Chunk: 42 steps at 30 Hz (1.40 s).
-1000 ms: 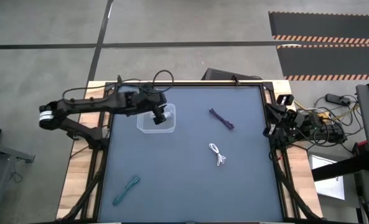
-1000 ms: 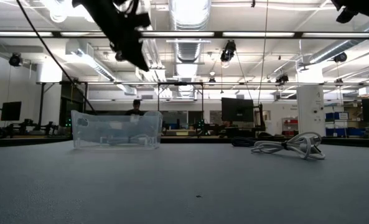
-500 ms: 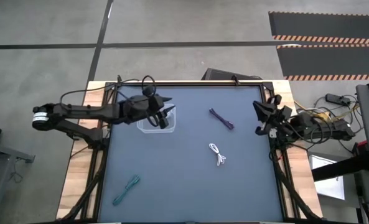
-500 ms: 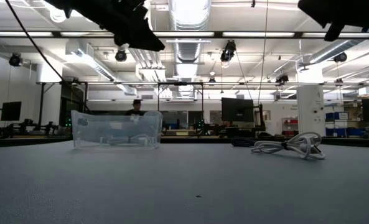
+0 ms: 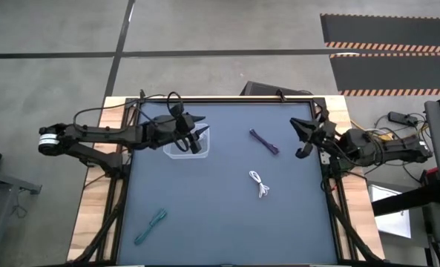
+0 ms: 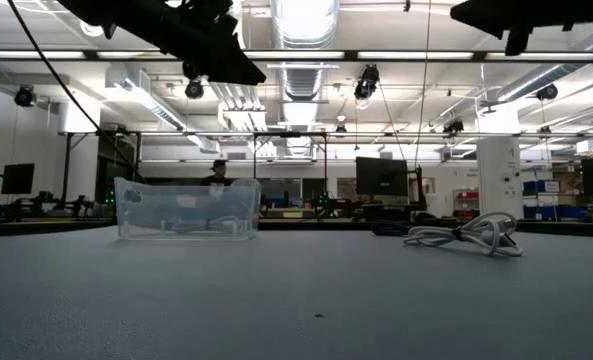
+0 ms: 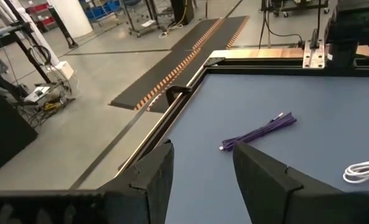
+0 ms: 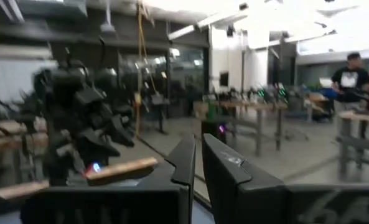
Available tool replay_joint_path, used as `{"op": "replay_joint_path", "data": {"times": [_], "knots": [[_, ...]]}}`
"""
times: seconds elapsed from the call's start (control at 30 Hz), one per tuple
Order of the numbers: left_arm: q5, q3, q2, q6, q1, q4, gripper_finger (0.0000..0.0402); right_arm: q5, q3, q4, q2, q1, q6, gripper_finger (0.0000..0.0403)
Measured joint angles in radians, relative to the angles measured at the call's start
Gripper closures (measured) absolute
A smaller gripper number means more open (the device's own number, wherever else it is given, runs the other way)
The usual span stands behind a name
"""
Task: Pick and place USB-C Cables
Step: Put the purple charger cable into the bin
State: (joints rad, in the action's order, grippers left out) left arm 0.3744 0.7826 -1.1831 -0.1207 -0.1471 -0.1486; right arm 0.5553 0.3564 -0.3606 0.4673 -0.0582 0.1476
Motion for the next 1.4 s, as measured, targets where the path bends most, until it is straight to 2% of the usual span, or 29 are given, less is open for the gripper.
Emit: {"op": "replay_joint_path", "data": {"times": [0.23,0.47,0.7,0.8,1.13,1.4], "knots": [[0.000,0.000,0.000,0.000,-0.002,0.000,0.0251,0.036,0.149,0.218,0.112,0.002,-0.110,0.0381],[0.000,-0.001,0.000,-0.026,-0.002,0.000,0.0251,0.050,0.268,0.463,0.211,0.036,-0.327,0.0381],[0.000,-0.002,0.000,-0.026,-0.001,0.001,0.0251,0.034,0.348,0.728,0.311,0.082,-0.566,0.0381],[0.000,-0.002,0.000,-0.026,-0.002,0.001,0.0251,-0.007,0.367,0.813,0.354,0.104,-0.640,0.0381],[0.000,-0.002,0.000,-0.026,-0.002,0.001,0.0251,-0.143,0.372,0.844,0.469,0.178,-0.697,0.0381],[0.000,-0.002,0.000,-0.045,-0.002,0.001,0.0251,-0.167,0.372,0.842,0.544,0.232,-0.697,0.0381]]}}
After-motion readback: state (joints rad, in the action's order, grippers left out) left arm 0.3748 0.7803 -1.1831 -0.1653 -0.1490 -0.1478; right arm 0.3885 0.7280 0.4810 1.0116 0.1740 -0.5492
